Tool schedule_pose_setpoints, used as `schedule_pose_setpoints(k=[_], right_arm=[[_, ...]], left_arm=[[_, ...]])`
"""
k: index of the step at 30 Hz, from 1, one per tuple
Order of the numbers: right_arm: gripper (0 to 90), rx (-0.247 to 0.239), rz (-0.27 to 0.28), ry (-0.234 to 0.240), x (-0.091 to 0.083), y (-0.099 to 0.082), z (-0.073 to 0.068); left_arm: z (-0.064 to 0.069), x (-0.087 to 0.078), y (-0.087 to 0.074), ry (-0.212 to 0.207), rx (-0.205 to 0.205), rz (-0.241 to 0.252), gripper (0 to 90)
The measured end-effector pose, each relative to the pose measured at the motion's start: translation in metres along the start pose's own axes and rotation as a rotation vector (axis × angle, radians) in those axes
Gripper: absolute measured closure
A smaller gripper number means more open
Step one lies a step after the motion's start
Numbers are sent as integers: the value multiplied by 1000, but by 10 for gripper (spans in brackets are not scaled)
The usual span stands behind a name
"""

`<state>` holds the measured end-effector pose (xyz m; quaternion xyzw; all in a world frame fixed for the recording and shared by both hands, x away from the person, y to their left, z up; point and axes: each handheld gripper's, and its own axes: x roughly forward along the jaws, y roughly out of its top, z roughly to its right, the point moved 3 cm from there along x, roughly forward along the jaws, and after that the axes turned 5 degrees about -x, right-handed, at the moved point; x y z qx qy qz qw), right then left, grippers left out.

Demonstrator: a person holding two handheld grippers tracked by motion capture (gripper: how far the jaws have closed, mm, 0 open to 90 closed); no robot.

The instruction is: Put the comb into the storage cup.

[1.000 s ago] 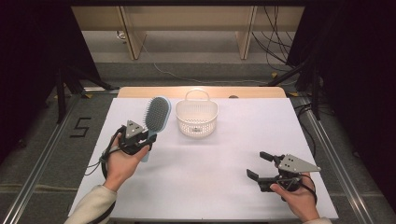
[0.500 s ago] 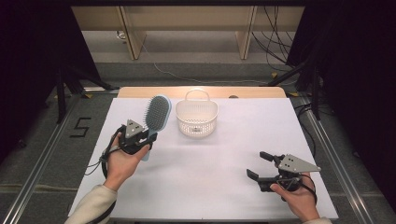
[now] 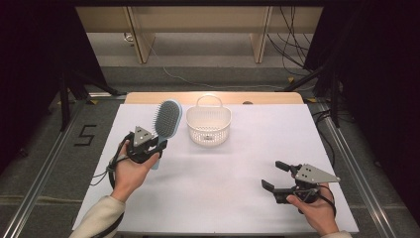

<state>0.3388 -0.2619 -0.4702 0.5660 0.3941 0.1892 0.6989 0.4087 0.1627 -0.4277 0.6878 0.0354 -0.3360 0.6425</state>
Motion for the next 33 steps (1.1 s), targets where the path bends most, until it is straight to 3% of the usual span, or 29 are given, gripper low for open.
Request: schedule_pose_setpoints(k=[33], right_arm=[[166, 1, 2, -1, 0, 0, 0]], left_arm=[[-2, -1, 7, 1, -6, 34, 699]])
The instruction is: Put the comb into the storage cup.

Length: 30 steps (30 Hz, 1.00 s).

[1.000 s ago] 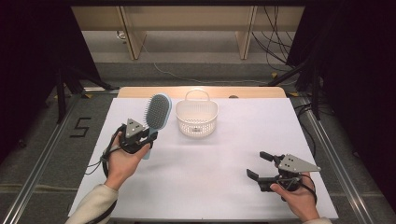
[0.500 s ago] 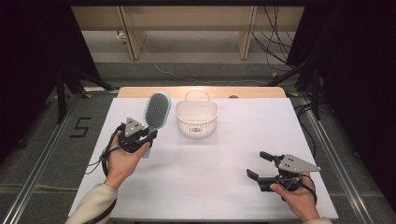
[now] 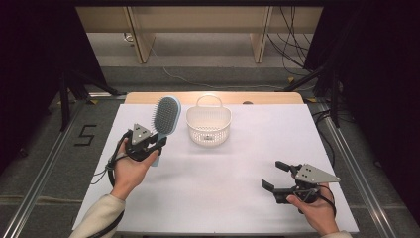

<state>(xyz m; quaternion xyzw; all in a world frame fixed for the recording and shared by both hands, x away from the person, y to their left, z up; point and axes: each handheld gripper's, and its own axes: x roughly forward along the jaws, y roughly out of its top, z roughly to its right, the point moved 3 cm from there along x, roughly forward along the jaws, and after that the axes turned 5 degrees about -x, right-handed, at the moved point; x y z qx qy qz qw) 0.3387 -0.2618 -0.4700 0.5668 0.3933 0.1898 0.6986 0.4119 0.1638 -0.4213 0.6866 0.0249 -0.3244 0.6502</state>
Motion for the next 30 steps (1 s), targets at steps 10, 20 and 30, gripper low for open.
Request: schedule_pose_setpoints(k=[10, 20, 30], right_arm=[[166, -2, -2, 0, 0, 0, 0], [166, -2, -2, 0, 0, 0, 0], [166, -1, 0, -1, 0, 0, 0]], left_arm=[[1, 0, 2, -2, 2, 8, 699], [2, 1, 3, -5, 2, 13, 699], [3, 2, 4, -6, 0, 17, 699]])
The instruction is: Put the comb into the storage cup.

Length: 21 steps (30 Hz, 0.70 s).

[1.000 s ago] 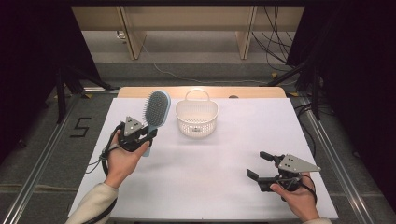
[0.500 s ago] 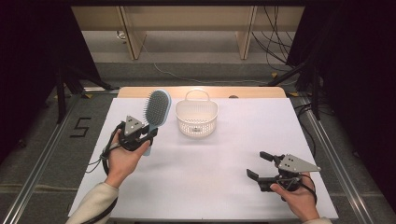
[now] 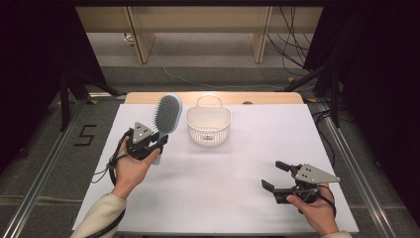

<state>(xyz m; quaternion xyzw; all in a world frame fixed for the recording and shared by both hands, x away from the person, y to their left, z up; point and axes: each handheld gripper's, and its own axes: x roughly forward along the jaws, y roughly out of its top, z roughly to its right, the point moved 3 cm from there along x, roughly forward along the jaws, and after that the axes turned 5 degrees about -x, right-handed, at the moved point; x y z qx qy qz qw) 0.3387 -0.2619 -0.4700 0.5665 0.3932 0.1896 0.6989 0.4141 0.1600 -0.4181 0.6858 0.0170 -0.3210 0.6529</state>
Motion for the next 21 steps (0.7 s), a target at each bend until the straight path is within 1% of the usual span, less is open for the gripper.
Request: schedule_pose_setpoints(k=[21], right_arm=[[166, 2, 2, 1, 1, 0, 0]], left_arm=[[0, 1, 4, -4, -3, 14, 699]])
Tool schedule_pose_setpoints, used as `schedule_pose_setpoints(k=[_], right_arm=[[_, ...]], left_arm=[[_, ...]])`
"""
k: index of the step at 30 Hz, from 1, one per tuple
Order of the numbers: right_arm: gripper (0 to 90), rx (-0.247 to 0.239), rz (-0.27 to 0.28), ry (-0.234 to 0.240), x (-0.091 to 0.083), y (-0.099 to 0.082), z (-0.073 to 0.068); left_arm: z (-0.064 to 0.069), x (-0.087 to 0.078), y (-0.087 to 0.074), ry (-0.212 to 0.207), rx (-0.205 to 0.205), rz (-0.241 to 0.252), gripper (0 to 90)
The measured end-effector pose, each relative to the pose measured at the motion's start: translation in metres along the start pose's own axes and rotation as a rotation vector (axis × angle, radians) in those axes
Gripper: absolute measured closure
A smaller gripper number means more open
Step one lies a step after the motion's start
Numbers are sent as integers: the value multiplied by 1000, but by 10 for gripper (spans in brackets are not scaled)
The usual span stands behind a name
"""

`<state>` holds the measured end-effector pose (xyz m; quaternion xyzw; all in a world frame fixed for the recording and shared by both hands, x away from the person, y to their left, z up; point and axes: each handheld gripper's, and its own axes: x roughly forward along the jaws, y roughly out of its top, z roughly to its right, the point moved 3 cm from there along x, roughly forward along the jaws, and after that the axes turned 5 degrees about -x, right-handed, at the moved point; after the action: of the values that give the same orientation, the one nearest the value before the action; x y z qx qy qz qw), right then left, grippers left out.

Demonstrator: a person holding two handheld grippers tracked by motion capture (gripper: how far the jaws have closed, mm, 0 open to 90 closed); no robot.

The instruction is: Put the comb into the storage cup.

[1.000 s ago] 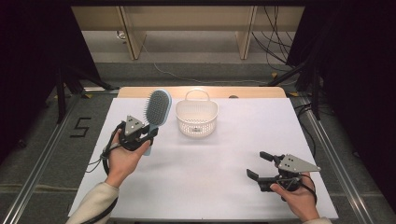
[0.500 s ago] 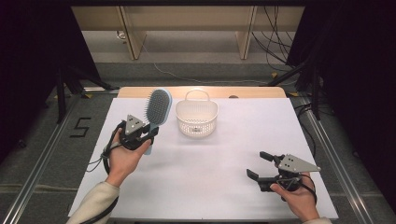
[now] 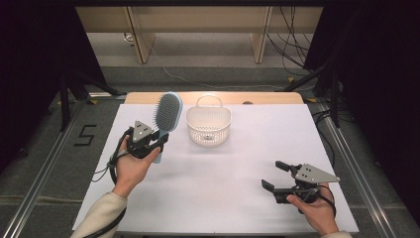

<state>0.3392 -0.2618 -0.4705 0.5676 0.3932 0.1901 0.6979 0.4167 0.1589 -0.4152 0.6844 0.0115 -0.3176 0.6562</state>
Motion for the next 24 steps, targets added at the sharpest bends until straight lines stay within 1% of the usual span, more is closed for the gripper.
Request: schedule_pose_setpoints(k=[6, 9, 21, 24], right_arm=[[166, 3, 1, -3, 0, 0, 0], [166, 4, 1, -3, 0, 0, 0], [165, 4, -1, -4, 0, 0, 1], [166, 4, -1, -4, 0, 0, 1]], left_arm=[[1, 1, 3, 0, -4, 8, 699], [1, 1, 4, -3, 4, 12, 699], [4, 4, 8, -7, 5, 27, 699], [4, 4, 8, -6, 12, 28, 699]])
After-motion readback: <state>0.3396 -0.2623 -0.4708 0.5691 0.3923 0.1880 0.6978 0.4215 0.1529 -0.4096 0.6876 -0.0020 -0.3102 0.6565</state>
